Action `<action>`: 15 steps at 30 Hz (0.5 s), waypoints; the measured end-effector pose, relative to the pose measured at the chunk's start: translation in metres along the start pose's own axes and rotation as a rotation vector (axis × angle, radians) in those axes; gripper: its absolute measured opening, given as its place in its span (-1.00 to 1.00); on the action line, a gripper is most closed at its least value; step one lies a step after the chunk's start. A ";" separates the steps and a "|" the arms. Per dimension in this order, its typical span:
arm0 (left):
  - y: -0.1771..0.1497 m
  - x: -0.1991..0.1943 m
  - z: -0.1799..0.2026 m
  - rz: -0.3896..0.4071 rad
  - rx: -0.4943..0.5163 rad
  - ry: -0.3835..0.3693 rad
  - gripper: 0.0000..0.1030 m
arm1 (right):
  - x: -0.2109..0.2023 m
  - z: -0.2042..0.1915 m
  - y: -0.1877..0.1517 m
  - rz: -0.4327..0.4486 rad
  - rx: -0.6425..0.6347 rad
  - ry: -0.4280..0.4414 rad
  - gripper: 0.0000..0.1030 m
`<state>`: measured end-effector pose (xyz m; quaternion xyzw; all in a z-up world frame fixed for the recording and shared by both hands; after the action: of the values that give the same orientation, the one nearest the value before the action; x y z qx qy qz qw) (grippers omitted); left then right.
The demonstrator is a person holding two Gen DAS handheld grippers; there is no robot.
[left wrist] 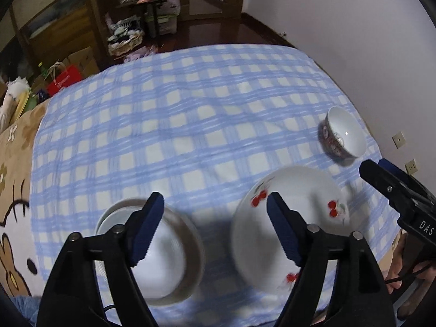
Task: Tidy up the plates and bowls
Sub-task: 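Open both tools and move them to the bowl with the red character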
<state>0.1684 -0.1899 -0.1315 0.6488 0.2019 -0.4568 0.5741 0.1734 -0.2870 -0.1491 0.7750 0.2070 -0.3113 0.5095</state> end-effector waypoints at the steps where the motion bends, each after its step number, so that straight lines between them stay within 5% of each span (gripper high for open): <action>1: 0.004 0.004 0.004 0.003 0.009 0.014 0.67 | 0.000 0.005 0.002 0.003 0.009 -0.002 0.93; 15: 0.053 0.055 0.067 0.025 0.052 -0.032 0.72 | 0.006 0.090 0.030 0.096 0.081 -0.146 1.00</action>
<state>0.2138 -0.2805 -0.1418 0.6589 0.1725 -0.4647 0.5658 0.1727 -0.3813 -0.1587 0.7794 0.1192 -0.3503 0.5056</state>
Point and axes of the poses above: each gripper's, at about its wrist camera, not at the fingertips, and x roughly the way its jaws point, z to its right, y to its top, the point moved 9 cm from there along x, roughly the way its jaws point, and after that the axes turned 8 degrees about z, right-handed, at the moved point
